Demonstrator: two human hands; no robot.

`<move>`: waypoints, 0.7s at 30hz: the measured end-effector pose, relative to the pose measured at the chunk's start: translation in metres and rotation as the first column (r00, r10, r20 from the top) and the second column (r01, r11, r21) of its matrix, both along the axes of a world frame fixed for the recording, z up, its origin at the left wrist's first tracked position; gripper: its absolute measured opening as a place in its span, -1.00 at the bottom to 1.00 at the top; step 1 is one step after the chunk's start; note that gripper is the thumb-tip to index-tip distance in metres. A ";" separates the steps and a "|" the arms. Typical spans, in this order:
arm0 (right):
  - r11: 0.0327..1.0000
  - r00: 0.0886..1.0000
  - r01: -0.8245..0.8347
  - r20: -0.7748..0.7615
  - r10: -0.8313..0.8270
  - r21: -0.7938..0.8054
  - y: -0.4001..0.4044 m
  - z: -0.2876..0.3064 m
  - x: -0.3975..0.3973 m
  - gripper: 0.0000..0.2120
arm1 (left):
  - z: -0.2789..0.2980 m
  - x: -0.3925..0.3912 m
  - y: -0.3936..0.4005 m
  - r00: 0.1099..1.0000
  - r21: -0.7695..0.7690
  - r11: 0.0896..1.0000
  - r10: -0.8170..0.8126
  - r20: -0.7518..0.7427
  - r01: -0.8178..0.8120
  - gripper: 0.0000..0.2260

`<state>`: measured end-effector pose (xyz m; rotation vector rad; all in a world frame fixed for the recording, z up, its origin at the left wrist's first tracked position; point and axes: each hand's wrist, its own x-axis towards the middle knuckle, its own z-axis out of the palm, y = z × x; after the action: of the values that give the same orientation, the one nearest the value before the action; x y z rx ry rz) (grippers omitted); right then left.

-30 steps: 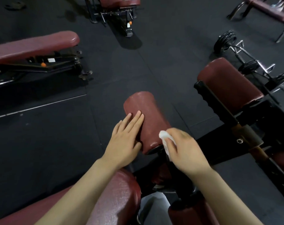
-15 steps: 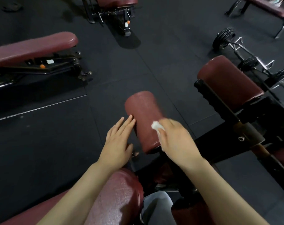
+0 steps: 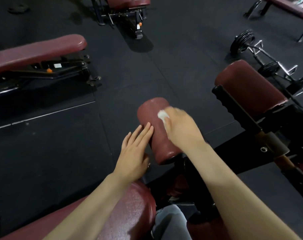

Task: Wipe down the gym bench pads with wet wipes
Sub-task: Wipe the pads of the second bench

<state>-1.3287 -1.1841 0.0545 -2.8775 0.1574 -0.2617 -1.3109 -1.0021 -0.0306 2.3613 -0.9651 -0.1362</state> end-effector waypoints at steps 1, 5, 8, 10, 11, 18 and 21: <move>1.000 1.000 0.016 0.024 -0.016 0.009 0.001 0.000 -0.034 -0.82 | -0.003 -0.002 0.004 1.000 0.002 1.000 0.002 -0.021 -0.002 -0.08; 0.993 0.998 0.059 -0.037 -0.056 0.099 -0.001 0.002 -0.098 -0.84 | -0.002 0.001 0.012 1.000 0.013 1.000 0.022 0.008 -0.022 -0.11; 0.999 1.000 -0.010 0.003 0.010 0.045 0.000 0.005 -0.034 -0.86 | 0.014 0.012 0.001 0.998 -0.017 1.000 -0.008 0.068 0.010 -0.04; 0.997 1.000 0.008 0.006 -0.009 0.076 0.004 0.002 0.028 -0.82 | 0.020 0.016 -0.010 0.991 0.000 0.999 -0.053 0.119 0.053 0.01; 0.997 0.999 0.030 -0.024 -0.029 0.069 0.005 0.001 0.055 -0.79 | 0.020 0.015 -0.014 0.989 0.009 0.998 -0.057 0.140 0.056 0.00; 0.998 1.000 0.030 0.012 -0.029 -0.052 0.008 -0.009 -0.010 -0.81 | 0.000 0.005 -0.005 1.000 -0.024 1.000 0.017 0.013 -0.017 0.03; 0.994 0.994 0.001 0.111 -0.013 0.107 0.017 -0.004 -0.087 -0.85 | -0.007 0.002 0.002 0.997 -0.040 0.998 0.036 -0.070 -0.039 -0.01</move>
<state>-1.4160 -1.1674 0.0504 -2.7486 0.1560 -0.4016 -1.3088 -0.9996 -0.0381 2.3199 -0.8815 -0.1804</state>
